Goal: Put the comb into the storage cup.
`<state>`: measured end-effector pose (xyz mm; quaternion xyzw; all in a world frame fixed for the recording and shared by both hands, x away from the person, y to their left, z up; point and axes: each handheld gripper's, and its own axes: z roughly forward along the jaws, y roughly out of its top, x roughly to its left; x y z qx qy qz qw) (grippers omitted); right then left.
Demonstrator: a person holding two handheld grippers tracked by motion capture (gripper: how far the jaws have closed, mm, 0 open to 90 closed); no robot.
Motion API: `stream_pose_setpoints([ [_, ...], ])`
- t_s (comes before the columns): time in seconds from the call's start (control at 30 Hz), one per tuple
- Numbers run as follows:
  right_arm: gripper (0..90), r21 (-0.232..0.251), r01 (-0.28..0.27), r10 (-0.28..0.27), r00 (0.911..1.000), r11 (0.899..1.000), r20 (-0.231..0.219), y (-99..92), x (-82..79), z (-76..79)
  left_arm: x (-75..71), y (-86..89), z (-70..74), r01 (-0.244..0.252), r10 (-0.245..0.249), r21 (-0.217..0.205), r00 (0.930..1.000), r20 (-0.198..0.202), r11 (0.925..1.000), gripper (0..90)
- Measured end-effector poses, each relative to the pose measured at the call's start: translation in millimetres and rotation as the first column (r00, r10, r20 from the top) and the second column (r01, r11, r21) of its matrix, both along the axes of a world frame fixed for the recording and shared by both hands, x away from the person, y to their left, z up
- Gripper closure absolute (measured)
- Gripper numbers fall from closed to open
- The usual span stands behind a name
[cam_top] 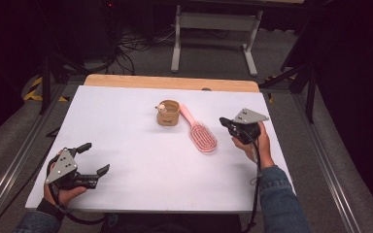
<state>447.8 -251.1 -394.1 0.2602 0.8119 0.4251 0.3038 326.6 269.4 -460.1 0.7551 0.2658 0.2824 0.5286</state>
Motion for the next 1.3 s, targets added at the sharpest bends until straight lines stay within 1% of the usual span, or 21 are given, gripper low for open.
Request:
stream_pose_setpoints([
  [0.03, 90.0, -0.014, -0.027, 0.027, 0.9995, 1.0, -0.015, 9.0, 15.0, 4.2, 0.2, 1.3, -0.7, -0.004, 0.004, -0.01, 1.0, -0.005, 0.9999, 7.5],
  [0.13, 90.0, -0.021, -0.07, 0.069, 0.9969, 0.997, -0.039, 18.6, 28.5, 7.7, 1.5, 3.1, -1.8, -0.004, 0.004, -0.004, 0.9999, -0.013, 1.0, 7.5],
  [0.2, 90.0, -0.06, -0.113, 0.109, 0.9926, 0.992, -0.053, 31.1, 42.7, 9.5, 2.2, 3.8, -2.9, -0.007, 0.007, -0.002, 0.9998, -0.021, 1.0, 7.2],
  [0.23, 90.0, -0.075, -0.154, 0.148, 0.9854, 0.985, -0.084, 42.5, 54.6, 8.7, 2.5, 4.4, -2.8, -0.01, 0.01, -0.003, 0.9998, -0.018, 0.9999, 7.2],
  [0.3, 90.0, -0.087, -0.169, 0.161, 0.9828, 0.982, -0.09, 47.0, 58.5, 8.3, 3.0, 5.5, -2.1, -0.011, 0.011, -0.006, 0.9999, -0.014, 0.9999, 7.2],
  [0.33, 90.0, -0.099, -0.203, 0.192, 0.9749, 0.974, -0.112, 58.7, 68.0, 6.2, 3.3, 5.3, -2.2, -0.011, 0.011, -0.011, 0.9998, -0.014, 0.9999, 7.2],
  [0.43, 90.0, -0.133, -0.223, 0.206, 0.97, 0.966, -0.128, 69.9, 76.4, 2.2, 3.8, 3.4, -3.4, -0.002, 0.002, 0.001, 0.9998, -0.02, 1.0, 7.2],
  [0.5, 90.0, -0.159, -0.251, 0.227, 0.9611, 0.955, -0.157, 79.3, 83.2, -4.3, 2.6, 2.1, -3.6, 0.001, -0.001, 0.01, 0.9997, -0.026, 0.9999, 7.2],
  [0.53, 90.0, -0.185, -0.27, 0.234, 0.9522, 0.945, -0.197, 86.8, 89.4, -11.2, 1.5, 1.7, -3.5, 0.002, -0.002, 0.012, 0.9998, -0.022, 0.9999, 7.3],
  [0.63, 90.0, -0.174, -0.274, 0.236, 0.9489, 0.946, -0.209, 91.5, 95.3, -15.5, -0.5, 1.9, -3.2, 0.002, -0.002, 0.015, 0.9997, -0.025, 0.9999, 7.6],
  [0.67, 90.0, -0.175, -0.298, 0.255, 0.9393, 0.938, -0.229, 97.3, 99.0, -19.0, -1.0, 2.3, -3.4, 0.003, -0.003, 0.015, 0.9998, -0.021, 0.9999, 7.6],
  [0.8, 90.0, -0.246, -0.322, 0.251, 0.926, 0.914, -0.282, 108.8, 106.5, -31.1, -2.0, 5.3, -3.8, 0.002, -0.002, 0.008, 0.9997, -0.024, 1.0, 7.6],
  [0.9, 90.0, -0.248, -0.324, 0.247, 0.9231, 0.913, -0.295, 111.1, 110.5, -35.1, -2.4, 6.2, -3.6, 0.006, -0.006, 0.008, 0.9996, -0.027, 0.9999, 7.6],
  [0.93, 90.0, -0.268, -0.322, 0.237, 0.9224, 0.908, -0.305, 114.2, 113.9, -38.3, -2.4, 6.4, -3.8, 0.007, -0.007, 0.009, 0.9996, -0.028, 0.9999, 7.7],
  [1.03, 90.0, -0.277, -0.324, 0.234, 0.9205, 0.905, -0.313, 116.3, 117.9, -40.4, -2.2, 6.6, -4.3, 0.007, -0.006, 0.003, 0.9995, -0.032, 1.0, 8.2],
  [1.1, 90.0, -0.301, -0.31, 0.211, 0.9242, 0.902, -0.318, 119.2, 122.8, -43.2, -2.4, 6.1, -4.1, 0.006, -0.005, 0.006, 0.9995, -0.033, 1.0, 9.0],
  [1.13, 90.0, -0.302, -0.307, 0.203, 0.9218, 0.903, -0.33, 118.7, 124.4, -44.3, -2.7, 6.2, -4.0, -0.001, 0.001, 0.006, 0.9996, -0.028, 1.0, 9.3],
  [1.2, 90.0, -0.31, -0.293, 0.185, 0.9242, 0.904, -0.334, 117.5, 126.7, -45.4, -2.7, 6.5, -3.9, -0.002, 0.002, 0.004, 0.9997, -0.026, 1.0, 9.5],
  [1.23, 90.0, -0.322, -0.231, 0.108, 0.9273, 0.918, -0.359, 109.3, 133.8, -49.1, -2.6, 6.7, -4.1, -0.003, 0.003, 0.002, 0.9996, -0.027, 1.0, 9.5],
  [1.27, 90.0, -0.317, -0.216, 0.091, 0.9261, 0.924, -0.366, 105.2, 135.7, -49.6, -2.7, 6.8, -4.1, -0.001, 0.001, 0.003, 0.9996, -0.027, 1.0, 9.4],
  [1.3, 90.0, -0.317, -0.216, 0.091, 0.9261, 0.924, -0.366, 105.2, 135.7, -49.6, -2.7, 6.8, -4.1, -0.001, 0.001, 0.003, 0.9996, -0.027, 1.0, 9.2],
])
